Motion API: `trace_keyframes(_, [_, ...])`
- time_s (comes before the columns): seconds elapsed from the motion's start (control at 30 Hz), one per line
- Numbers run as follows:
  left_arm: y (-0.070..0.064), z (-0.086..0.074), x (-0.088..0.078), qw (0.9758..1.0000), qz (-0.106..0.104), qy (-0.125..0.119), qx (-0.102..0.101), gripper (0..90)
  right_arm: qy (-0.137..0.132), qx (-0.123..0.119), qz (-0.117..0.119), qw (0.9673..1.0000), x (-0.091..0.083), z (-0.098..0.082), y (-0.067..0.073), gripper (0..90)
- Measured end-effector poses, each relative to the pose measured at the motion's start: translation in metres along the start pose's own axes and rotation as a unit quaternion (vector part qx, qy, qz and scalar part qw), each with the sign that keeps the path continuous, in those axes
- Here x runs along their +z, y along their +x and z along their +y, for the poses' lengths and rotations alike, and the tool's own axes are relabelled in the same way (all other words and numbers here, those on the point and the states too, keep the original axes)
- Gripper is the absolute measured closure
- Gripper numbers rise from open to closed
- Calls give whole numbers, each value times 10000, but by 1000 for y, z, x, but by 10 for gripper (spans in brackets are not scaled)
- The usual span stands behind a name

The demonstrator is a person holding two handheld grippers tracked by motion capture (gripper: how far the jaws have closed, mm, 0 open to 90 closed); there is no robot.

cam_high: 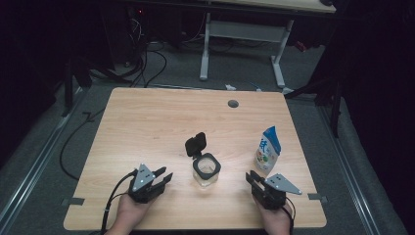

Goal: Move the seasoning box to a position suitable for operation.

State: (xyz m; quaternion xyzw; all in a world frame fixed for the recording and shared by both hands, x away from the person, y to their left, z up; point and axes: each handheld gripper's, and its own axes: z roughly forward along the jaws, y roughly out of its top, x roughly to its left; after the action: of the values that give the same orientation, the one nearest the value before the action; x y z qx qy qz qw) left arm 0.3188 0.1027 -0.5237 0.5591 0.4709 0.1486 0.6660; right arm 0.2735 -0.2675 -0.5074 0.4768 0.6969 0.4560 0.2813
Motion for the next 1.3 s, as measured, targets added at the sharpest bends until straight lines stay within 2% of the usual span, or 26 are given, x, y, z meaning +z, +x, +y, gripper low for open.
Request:
trace_keyframes(0.07, [4, 3, -3, 9999, 68, -35, 74, 596, 18, 133, -132, 9998, -6, -3, -8, 731])
trace_keyframes(0.1, [7, 6, -3, 9998, 117, -134, 18, 582, 8, 150, -186, 9997, -8, -4, -10, 723])
trace_keyframes(0.17, [10, 7, -2, 9998, 145, -126, -93, 556, 40, 292, -352, 9989, -15, -10, -19, 723])
trace_keyframes(0.2, [11, 6, -1, 9998, 137, -110, -100, 556, 40, 292, -352, 9989, -15, -10, -19, 723])
trace_keyframes(0.3, [11, 0, 1, 9999, 112, 1, -32, 543, 72, 326, -570, 9978, -24, -14, -25, 723])
trace_keyframes(0.37, [9, 0, 1, 9999, 78, 13, -78, 542, 59, 333, -743, 9967, -30, -16, -29, 721])
trace_keyframes(0.47, [6, 0, 0, 10000, -33, 23, -81, 540, -14, 425, -923, 9948, -35, -13, -38, 653])
trace_keyframes(0.5, [6, 0, 0, 9999, -66, 11, -94, 537, -83, 462, -930, 9946, -34, -5, -46, 577])
trace_keyframes(0.57, [5, 0, 0, 9999, -107, 25, -113, 535, -85, 443, -900, 9949, -33, -2, -48, 559])
trace_keyframes(0.7, [4, 1, 0, 9998, -120, -1, -133, 518, -97, 322, -804, 9962, -16, 14, -54, 518])
trace_keyframes(0.77, [3, 1, 0, 9998, -137, 8, -133, 496, -126, 304, -830, 9960, -9, 19, -56, 530])
trace_keyframes(0.87, [3, 0, -1, 9999, -134, -23, -15, 465, -162, 262, -796, 9964, 0, 23, -57, 577])
trace_keyframes(0.97, [3, -1, 0, 9999, -136, 12, 31, 452, -215, 100, -890, 9958, 2, 29, -54, 669])
trace_keyframes(1.07, [2, -3, 0, 9998, -157, 46, 79, 443, -260, 166, -924, 9952, 0, 31, -55, 769])
trace_keyframes(1.1, [2, -4, 0, 9998, -172, 64, 86, 443, -273, 189, -884, 9955, 0, 32, -57, 833])
trace_keyframes(1.3, [0, -6, 0, 9996, -232, 125, 67, 443, -246, 167, -888, 9956, 2, 32, -57, 849])
